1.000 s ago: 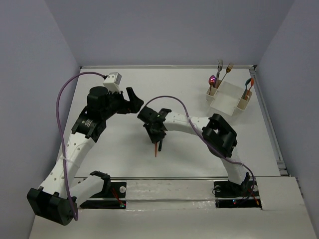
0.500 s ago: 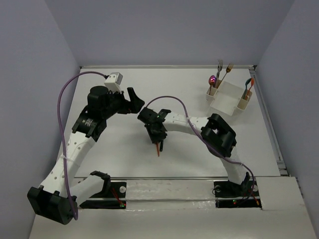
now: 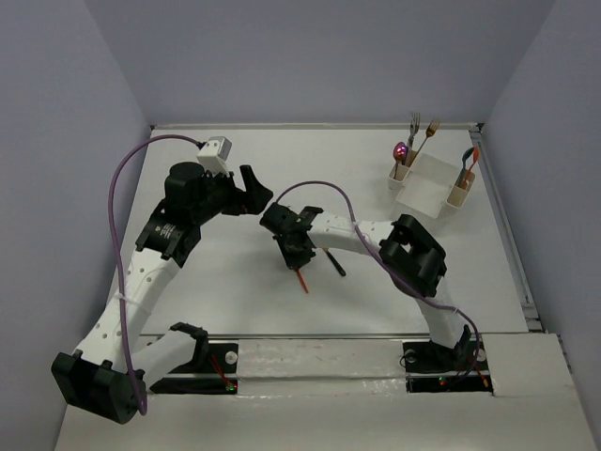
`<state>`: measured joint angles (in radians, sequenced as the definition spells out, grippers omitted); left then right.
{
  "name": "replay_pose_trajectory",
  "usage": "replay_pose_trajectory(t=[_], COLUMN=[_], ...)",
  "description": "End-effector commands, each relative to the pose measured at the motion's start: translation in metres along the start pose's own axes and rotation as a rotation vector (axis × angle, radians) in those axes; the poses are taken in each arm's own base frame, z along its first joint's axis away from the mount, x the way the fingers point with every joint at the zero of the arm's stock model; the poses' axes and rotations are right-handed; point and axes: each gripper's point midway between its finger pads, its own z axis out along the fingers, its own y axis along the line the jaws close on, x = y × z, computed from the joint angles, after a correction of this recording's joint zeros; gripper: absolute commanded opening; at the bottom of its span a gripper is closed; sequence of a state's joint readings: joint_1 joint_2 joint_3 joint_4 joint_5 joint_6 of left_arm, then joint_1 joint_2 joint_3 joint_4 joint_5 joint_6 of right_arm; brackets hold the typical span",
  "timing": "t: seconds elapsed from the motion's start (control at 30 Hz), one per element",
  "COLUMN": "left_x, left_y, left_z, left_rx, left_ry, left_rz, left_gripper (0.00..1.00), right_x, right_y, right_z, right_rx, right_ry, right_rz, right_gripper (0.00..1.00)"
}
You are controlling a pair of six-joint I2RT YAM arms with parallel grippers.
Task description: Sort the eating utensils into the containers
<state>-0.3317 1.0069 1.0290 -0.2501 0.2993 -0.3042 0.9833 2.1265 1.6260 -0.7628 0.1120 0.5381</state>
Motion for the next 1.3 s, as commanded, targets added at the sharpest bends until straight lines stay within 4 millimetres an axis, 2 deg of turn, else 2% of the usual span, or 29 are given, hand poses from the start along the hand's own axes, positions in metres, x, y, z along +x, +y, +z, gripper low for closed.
replay_pose_trajectory(t=[0.0, 0.03, 0.07, 0.1, 0.13, 0.17, 0.23, 0.27, 0.33, 0.37, 0.5, 0.53, 0.57, 0.6, 0.67, 0.7, 0.73, 0.87, 0.97, 1.03, 1.17, 1.2, 1.27], left_x=[-0.026, -0.029, -0.031, -0.034, -0.033, -0.036, -0.040, -0.041, -0.042, -0.041, -0.035, -0.031, -0.029, -0.025, -0.023, -0.021, -0.018, -0.011, -0.005, -0.002, 0.007, 0.008, 0.008], left_y=[-0.012, -0.013, -0.013, -0.012, -0.011, -0.010, -0.010, -0.010, -0.010, -0.011, -0.013, -0.012, -0.013, -0.012, -0.013, -0.013, -0.013, -0.011, -0.011, -0.010, -0.009, -0.010, -0.011], left_z=[-0.004, -0.005, -0.006, -0.008, -0.008, -0.009, -0.012, -0.014, -0.015, -0.015, -0.015, -0.014, -0.014, -0.013, -0.014, -0.014, -0.014, -0.016, -0.017, -0.017, -0.014, -0.014, -0.014], left_rx=[0.038, 0.038, 0.035, 0.026, 0.020, 0.009, 0.001, -0.004, -0.004, 0.001, 0.019, 0.022, 0.029, 0.029, 0.036, 0.039, 0.039, 0.040, 0.040, 0.041, 0.050, 0.053, 0.058], left_ry=[-0.082, -0.088, -0.093, -0.101, -0.098, -0.104, -0.115, -0.120, -0.123, -0.122, -0.112, -0.104, -0.101, -0.092, -0.089, -0.084, -0.078, -0.064, -0.052, -0.047, -0.022, -0.021, -0.022], left_rz=[0.027, 0.030, 0.034, 0.040, 0.039, 0.048, 0.055, 0.059, 0.055, 0.055, 0.039, 0.030, 0.027, 0.019, 0.015, 0.012, 0.008, 0.001, -0.007, -0.012, -0.032, -0.036, -0.037], left_gripper=[0.99, 0.99, 0.99, 0.99, 0.99, 0.99, 0.99, 0.99, 0.99, 0.99, 0.99, 0.99, 0.99, 0.99, 0.99, 0.99, 0.99, 0.99, 0.99, 0.99, 0.99, 0.99, 0.99], right_x=[-0.028, -0.052, -0.060, -0.087, -0.092, -0.111, -0.133, -0.149, -0.164, -0.176, -0.188, -0.188, -0.187, -0.182, -0.174, -0.169, -0.163, -0.146, -0.134, -0.133, -0.141, -0.146, -0.144], right_y=[0.027, 0.029, 0.028, 0.029, 0.034, 0.026, 0.016, -0.002, -0.028, -0.059, -0.142, -0.182, -0.201, -0.237, -0.269, -0.284, -0.310, -0.360, -0.385, -0.390, -0.386, -0.381, -0.373], right_z=[-0.025, -0.043, -0.050, -0.076, -0.078, -0.103, -0.131, -0.159, -0.186, -0.215, -0.267, -0.289, -0.298, -0.314, -0.328, -0.342, -0.350, -0.354, -0.361, -0.357, -0.341, -0.348, -0.340], right_rx=[-0.106, -0.139, -0.154, -0.216, -0.238, -0.272, -0.297, -0.290, -0.271, -0.249, -0.124, -0.060, -0.028, 0.044, 0.119, 0.153, 0.204, 0.313, 0.379, 0.370, 0.334, 0.309, 0.279], right_ry=[-0.095, -0.158, -0.185, -0.267, -0.286, -0.352, -0.434, -0.512, -0.587, -0.660, -0.811, -0.867, -0.886, -0.921, -0.950, -0.983, -1.000, -1.005, -1.020, -1.027, -1.011, -1.049, -1.042], right_rz=[0.002, 0.030, 0.043, 0.074, 0.074, 0.108, 0.128, 0.160, 0.182, 0.226, 0.305, 0.348, 0.367, 0.402, 0.438, 0.457, 0.486, 0.531, 0.559, 0.554, 0.494, 0.467, 0.406], right_gripper=[0.07, 0.07, 0.07, 0.07, 0.07, 0.07, 0.07, 0.07, 0.07, 0.07, 0.07, 0.07, 0.07, 0.07, 0.07, 0.07, 0.07, 0.07, 0.07, 0.07, 0.07, 0.07, 0.07])
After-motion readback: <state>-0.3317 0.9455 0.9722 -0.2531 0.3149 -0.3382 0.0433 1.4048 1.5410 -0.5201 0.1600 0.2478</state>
